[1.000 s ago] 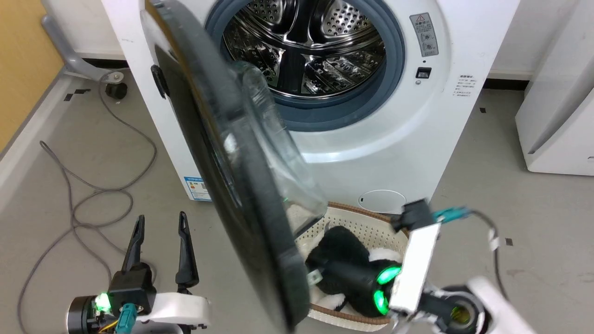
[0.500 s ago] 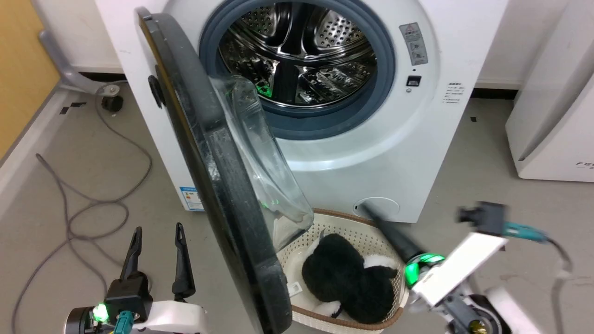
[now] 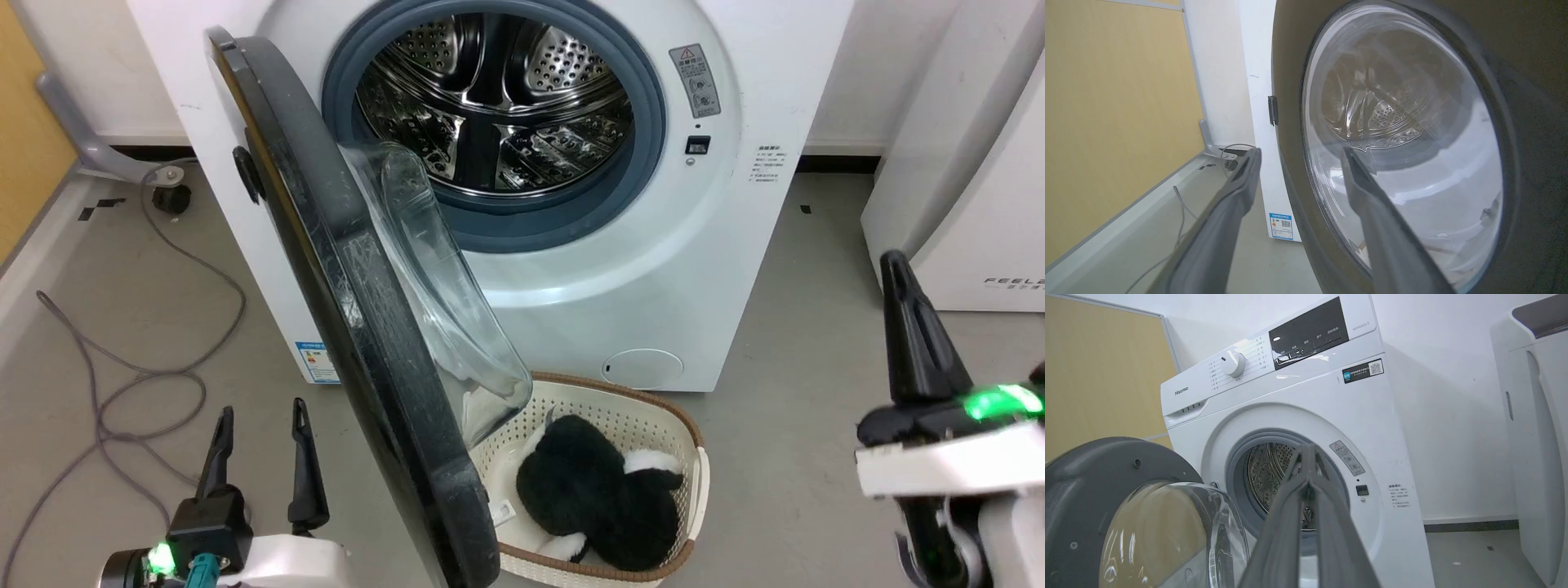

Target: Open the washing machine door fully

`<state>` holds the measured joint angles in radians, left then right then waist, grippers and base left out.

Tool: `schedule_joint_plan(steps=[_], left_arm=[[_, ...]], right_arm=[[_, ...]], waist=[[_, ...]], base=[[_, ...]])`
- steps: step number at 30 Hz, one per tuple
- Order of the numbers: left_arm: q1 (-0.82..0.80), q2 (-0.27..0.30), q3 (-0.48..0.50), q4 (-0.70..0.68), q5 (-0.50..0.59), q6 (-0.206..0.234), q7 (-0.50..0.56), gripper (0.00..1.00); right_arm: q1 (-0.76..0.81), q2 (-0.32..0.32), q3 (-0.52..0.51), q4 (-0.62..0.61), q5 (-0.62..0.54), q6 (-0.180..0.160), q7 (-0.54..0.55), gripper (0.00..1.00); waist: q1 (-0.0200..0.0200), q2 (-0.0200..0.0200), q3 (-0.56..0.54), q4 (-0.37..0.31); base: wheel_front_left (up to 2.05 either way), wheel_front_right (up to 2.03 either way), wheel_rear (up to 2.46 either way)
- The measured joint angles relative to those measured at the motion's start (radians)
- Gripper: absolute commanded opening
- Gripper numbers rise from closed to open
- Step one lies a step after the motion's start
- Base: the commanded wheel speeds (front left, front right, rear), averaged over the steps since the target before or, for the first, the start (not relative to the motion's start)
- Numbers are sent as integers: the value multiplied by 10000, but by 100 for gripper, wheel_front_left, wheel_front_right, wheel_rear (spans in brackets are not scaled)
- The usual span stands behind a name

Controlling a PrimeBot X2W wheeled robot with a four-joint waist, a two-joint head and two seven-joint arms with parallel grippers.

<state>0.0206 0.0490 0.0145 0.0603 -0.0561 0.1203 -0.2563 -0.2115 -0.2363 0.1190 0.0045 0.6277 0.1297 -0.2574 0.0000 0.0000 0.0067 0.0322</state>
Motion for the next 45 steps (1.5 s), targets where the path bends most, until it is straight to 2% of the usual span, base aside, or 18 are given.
schedule_joint_plan(steps=[4, 9, 16, 17, 18, 29, 30, 31, 40, 45], left_arm=[[0, 0, 52, -36, 0, 0, 0, 100], [1, 0, 52, -56, 15, 2, 0, 100], [15, 0, 33, -94, 13, 12, 0, 100], [15, 0, 33, -98, 13, 15, 0, 100], [15, 0, 33, -98, 13, 33, 0, 100], [16, 0, 56, -88, 0, 123, 0, 100], [16, 0, 58, -90, -15, 130, 0, 90], [17, 0, 61, -113, -38, 125, 0, 0], [-69, -2, 522, -1304, -71, 184, -2, 0], [-484, -2, 537, -2650, -345, 125, -2, 0]], right_arm=[[718, 523, -650, -656, -2439, 2, 0, 0], [1520, 1005, -1310, -880, -4217, 2, 0, 0], [2531, 1592, -1779, -453, -5329, 2, 0, 0], [2611, 1653, -1847, -372, -5398, 2, 0, 32], [2667, 1705, -1902, -238, -5411, 2, -2, 100], [2792, 1808, -1937, 403, -5448, 2, 0, 100], [2792, 1808, -1927, 441, -5411, 2, 0, 100], [2792, 1808, -1916, 481, -5379, 2, 2, 100], [2812, 1812, -1871, 571, -5304, 2, 0, 100], [2866, 1814, -1885, 564, -5290, 2, 0, 100]], waist=[[0, 0, 21, -10], [0, 0, 14, 22], [0, 0, -3, 74], [0, 0, 10, 81], [0, 0, 21, 89], [0, 0, 86, 160], [0, 0, 81, 165], [0, 0, 75, 171], [0, 0, -34, 232], [0, 0, -113, 260]], base=[[0, 0, 0], [0, 0, 0], [0, 0, 0], [0, 0, 0], [0, 0, 0], [0, 0, 0], [0, 0, 0], [0, 0, 0], [0, 0, 0], [0, 0, 0]])
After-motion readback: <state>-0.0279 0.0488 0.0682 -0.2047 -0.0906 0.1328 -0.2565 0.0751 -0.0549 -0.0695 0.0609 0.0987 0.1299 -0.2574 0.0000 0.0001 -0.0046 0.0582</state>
